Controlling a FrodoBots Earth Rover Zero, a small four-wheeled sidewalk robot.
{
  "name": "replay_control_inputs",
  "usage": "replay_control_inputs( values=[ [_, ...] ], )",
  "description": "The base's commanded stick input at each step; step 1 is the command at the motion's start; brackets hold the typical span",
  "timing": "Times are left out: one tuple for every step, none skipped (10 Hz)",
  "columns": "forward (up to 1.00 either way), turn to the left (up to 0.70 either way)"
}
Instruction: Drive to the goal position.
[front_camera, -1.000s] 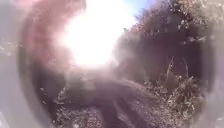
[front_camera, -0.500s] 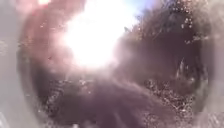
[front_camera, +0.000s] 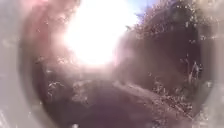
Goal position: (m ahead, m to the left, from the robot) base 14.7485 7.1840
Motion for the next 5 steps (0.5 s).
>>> replay_control_inputs(
  values=[
    [0.70, 0.00],
    [0.70, 0.00],
    [0.70, 0.00],
    [0.70, 0.00],
    [0.70, 0.00]
  ],
)
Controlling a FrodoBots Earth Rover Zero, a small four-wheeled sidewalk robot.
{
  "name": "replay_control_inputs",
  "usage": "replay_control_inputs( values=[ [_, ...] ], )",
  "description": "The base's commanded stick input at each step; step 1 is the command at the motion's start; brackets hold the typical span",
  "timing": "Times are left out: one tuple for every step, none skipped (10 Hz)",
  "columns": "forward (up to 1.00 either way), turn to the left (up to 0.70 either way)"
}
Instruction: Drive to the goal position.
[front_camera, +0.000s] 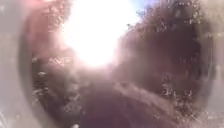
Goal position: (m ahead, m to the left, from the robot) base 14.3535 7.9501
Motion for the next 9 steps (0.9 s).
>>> replay_control_inputs(
  values=[
    [0.70, 0.00],
    [0.70, 0.00],
    [0.70, 0.00],
    [0.70, 0.00],
    [0.70, 0.00],
    [0.70, 0.00],
    [0.70, 0.00],
    [0.70, 0.00],
    [0.70, 0.00]
  ],
)
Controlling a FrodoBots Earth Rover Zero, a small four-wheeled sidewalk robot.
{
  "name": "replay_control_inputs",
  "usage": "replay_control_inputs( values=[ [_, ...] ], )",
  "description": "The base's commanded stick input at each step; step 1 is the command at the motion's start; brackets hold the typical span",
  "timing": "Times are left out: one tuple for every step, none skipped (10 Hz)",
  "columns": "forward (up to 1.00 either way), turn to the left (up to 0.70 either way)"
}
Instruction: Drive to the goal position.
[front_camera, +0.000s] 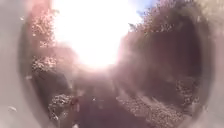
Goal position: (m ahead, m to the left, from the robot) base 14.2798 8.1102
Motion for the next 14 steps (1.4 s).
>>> replay_control_inputs(
  values=[
    [0.70, 0.00],
    [0.70, 0.14],
    [0.70, 0.14],
    [0.70, 0.14],
    [0.70, 0.13],
    [0.70, 0.12],
    [0.70, 0.00],
    [0.70, 0.00],
    [0.70, 0.00],
    [0.70, 0.00],
    [0.70, 0.00],
    [0.70, 0.00],
    [0.70, 0.00],
    [0.70, 0.00]
  ],
)
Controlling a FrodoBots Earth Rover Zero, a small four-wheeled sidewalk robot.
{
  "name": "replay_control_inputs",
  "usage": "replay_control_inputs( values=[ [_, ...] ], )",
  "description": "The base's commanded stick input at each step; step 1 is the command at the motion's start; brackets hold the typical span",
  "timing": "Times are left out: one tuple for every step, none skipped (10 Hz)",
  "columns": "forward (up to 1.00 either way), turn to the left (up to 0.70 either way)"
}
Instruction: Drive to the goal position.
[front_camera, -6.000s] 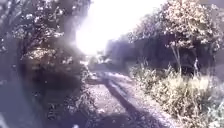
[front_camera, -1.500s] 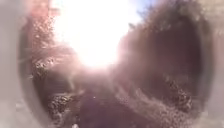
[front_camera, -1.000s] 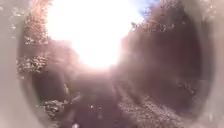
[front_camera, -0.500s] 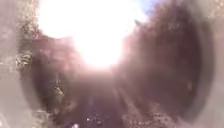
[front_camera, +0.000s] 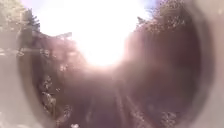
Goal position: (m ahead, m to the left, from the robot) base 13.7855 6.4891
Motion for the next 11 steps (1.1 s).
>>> replay_control_inputs(
  values=[
    [0.70, 0.00],
    [0.70, 0.05],
    [0.70, 0.12],
    [0.70, 0.14],
    [0.70, 0.14],
    [0.70, 0.14],
    [0.70, 0.14],
    [0.70, 0.14],
    [0.70, 0.14],
    [0.70, 0.14],
    [0.70, 0.14]
  ],
)
